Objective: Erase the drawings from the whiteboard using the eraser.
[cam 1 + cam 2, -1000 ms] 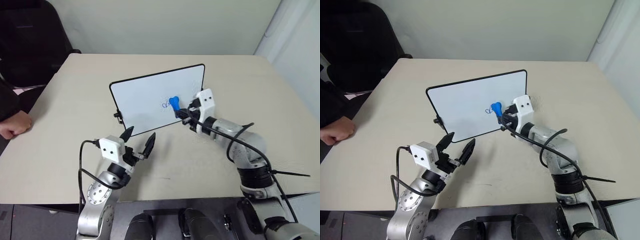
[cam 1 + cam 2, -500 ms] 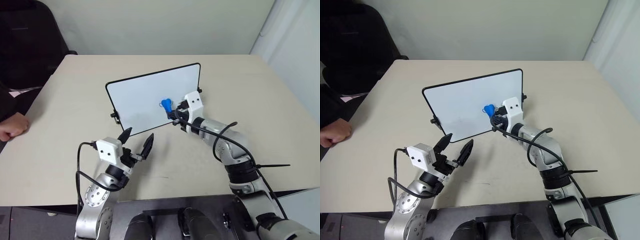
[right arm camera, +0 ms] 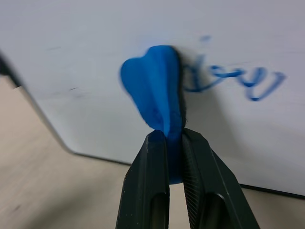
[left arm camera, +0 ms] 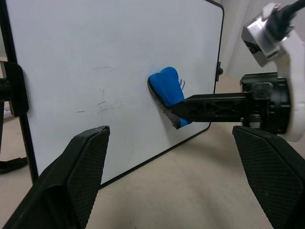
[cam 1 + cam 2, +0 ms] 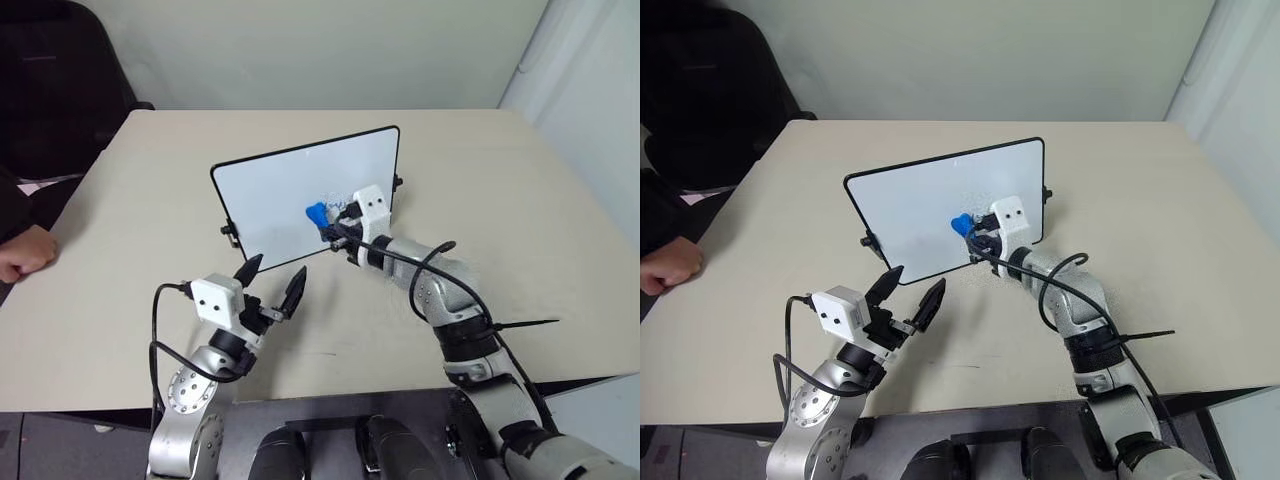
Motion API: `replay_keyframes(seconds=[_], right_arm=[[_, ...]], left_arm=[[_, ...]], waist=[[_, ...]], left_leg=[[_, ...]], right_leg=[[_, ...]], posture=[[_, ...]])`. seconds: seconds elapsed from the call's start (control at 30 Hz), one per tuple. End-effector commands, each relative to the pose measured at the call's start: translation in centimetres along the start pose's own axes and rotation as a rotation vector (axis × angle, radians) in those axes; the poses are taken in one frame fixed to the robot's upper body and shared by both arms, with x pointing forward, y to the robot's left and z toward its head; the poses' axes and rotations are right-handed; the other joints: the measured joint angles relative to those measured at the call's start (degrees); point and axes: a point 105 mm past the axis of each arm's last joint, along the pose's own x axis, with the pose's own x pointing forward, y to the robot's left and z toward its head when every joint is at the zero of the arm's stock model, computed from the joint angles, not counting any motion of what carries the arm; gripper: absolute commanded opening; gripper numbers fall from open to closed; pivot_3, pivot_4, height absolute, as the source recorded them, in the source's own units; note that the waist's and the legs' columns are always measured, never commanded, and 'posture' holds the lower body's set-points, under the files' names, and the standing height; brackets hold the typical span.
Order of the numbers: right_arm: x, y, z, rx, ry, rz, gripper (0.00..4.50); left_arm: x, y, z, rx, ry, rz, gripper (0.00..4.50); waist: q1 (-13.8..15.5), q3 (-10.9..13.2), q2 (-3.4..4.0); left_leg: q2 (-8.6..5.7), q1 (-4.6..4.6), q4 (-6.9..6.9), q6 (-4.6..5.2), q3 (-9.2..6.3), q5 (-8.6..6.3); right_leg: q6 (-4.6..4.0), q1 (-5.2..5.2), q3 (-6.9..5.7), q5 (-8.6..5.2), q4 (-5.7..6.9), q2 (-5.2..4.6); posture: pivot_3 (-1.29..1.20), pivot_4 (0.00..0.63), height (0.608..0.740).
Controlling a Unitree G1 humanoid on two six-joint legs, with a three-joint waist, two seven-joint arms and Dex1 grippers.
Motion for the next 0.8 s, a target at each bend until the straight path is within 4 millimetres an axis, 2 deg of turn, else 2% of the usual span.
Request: replay_keyframes(seconds=[0.03,0.23,0.47,0.57,0.8], right_arm=[[-0.5,-2.3,1.5,0.02,-0.045,-0.099,0.12],[-1.0,-4.2,0.7,0.059,-0.021,-0.177,0.12],[-1.2,-5.0,0.5,0.097,-0.017,-0.208,0.12],[-0.9,-4.2,0.5,0.096,-0.013,-0.182,0.12],[-0.5,-0.7,1.0,0.023,0.0,-0.022,0.12]], left_arm=[[0.3,-0.4,1.1,0.011,-0.04,-0.021,4.5],[0.5,-0.5,1.0,0.01,-0.041,-0.029,4.5],[0.6,-0.6,1.0,0.013,-0.042,-0.033,4.5],[0.5,-0.6,1.0,0.013,-0.042,-0.033,4.5],[0.4,-0.7,1.2,0.013,-0.042,-0.036,4.5]], waist=[[0.08,0.0,0.0],[0.09,0.0,0.0],[0.04,0.0,0.0],[-0.04,0.0,0.0],[-0.33,0.0,0.0]], left_leg=[[0.0,0.0,0.01,0.02,0.0,0.02],[-0.01,0.0,0.14,0.11,0.0,0.09],[-0.03,0.0,0.14,0.16,0.0,0.14],[-0.03,-0.01,0.11,0.15,0.0,0.13],[-0.03,-0.04,0.06,0.15,0.03,0.13]], right_leg=[[0.02,0.01,0.0,0.02,0.0,0.0],[0.11,0.03,0.04,0.15,-0.01,0.0],[0.23,-0.06,0.11,0.21,-0.01,0.0],[0.12,-0.09,0.12,0.27,-0.01,0.0],[0.13,-0.16,0.13,0.26,-0.01,0.02]], posture=[[0.0,0.15,0.735],[0.0,0.15,0.735],[0.0,0.15,0.735],[0.0,0.15,0.735],[0.0,0.15,0.735]])
